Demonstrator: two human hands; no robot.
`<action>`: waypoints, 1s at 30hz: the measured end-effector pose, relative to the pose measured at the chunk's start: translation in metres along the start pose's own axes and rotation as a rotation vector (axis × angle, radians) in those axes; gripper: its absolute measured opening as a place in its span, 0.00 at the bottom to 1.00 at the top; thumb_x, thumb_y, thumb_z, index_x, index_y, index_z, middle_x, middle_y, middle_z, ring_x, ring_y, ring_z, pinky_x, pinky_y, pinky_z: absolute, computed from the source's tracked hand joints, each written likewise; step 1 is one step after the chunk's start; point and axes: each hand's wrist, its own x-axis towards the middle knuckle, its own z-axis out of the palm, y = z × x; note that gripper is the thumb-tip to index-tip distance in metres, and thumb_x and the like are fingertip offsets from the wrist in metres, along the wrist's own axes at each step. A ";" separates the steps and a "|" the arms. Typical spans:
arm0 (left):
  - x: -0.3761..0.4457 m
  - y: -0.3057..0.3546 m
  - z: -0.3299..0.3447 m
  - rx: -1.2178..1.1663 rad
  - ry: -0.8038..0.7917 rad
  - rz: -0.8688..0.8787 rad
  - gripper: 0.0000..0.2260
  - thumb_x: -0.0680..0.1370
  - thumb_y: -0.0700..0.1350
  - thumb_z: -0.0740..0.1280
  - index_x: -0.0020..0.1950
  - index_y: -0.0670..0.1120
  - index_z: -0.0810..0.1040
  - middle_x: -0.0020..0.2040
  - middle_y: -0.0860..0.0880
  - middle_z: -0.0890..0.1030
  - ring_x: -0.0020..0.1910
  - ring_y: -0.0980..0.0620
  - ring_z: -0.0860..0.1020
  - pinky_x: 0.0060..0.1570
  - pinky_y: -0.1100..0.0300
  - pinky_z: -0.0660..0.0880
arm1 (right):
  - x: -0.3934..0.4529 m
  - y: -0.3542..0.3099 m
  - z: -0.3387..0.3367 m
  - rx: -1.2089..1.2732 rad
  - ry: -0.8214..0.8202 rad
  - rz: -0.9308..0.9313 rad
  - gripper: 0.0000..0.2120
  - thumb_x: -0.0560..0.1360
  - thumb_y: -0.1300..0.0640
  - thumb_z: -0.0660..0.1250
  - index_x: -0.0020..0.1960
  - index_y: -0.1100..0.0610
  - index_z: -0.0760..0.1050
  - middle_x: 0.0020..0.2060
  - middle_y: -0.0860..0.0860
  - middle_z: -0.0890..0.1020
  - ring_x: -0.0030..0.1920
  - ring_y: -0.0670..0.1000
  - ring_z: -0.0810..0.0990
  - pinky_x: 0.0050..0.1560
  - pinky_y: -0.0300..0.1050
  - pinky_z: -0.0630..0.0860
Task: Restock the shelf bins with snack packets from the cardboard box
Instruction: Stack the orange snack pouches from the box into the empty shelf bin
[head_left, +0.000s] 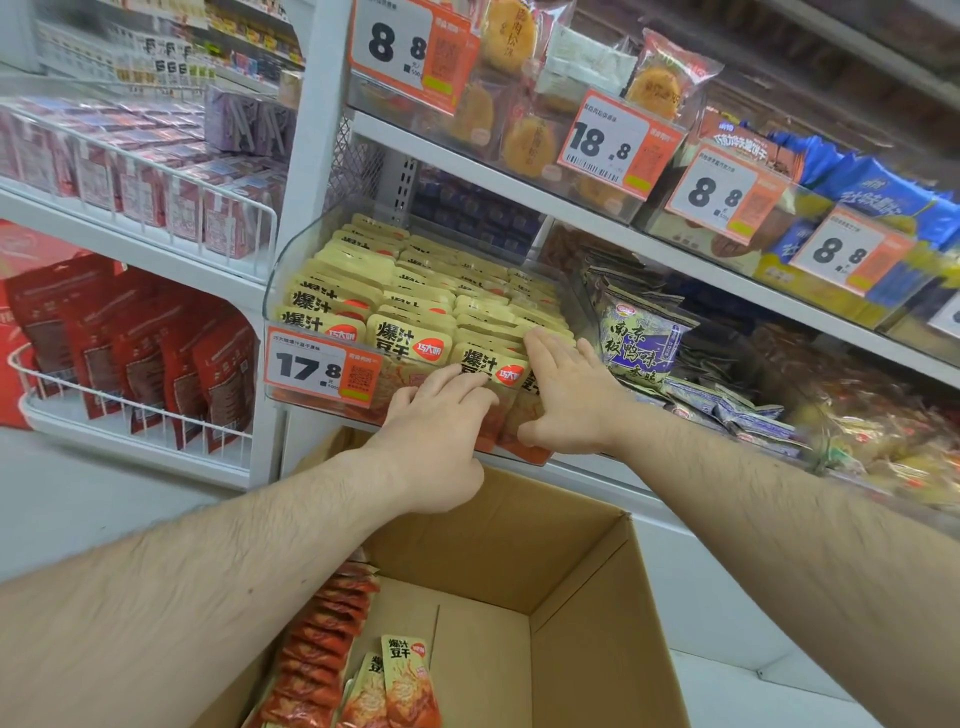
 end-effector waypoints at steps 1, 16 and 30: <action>0.000 -0.001 -0.001 -0.006 0.010 -0.006 0.28 0.78 0.43 0.62 0.78 0.51 0.58 0.81 0.54 0.50 0.79 0.54 0.42 0.76 0.45 0.47 | 0.000 0.000 0.002 0.003 0.012 -0.005 0.52 0.70 0.41 0.66 0.80 0.60 0.40 0.80 0.56 0.44 0.79 0.55 0.44 0.78 0.55 0.42; 0.030 -0.022 -0.040 0.105 0.364 -0.081 0.26 0.77 0.46 0.63 0.75 0.50 0.63 0.80 0.50 0.54 0.79 0.49 0.44 0.77 0.47 0.44 | 0.066 0.005 -0.046 0.535 -0.298 0.252 0.43 0.75 0.26 0.40 0.81 0.51 0.42 0.79 0.51 0.40 0.79 0.53 0.38 0.76 0.57 0.38; 0.144 -0.082 -0.095 0.389 0.028 -0.223 0.28 0.82 0.60 0.49 0.80 0.49 0.56 0.81 0.45 0.53 0.80 0.44 0.47 0.77 0.42 0.43 | 0.147 0.027 -0.042 0.465 -0.128 0.346 0.43 0.74 0.24 0.44 0.81 0.47 0.45 0.79 0.51 0.40 0.79 0.56 0.40 0.77 0.57 0.40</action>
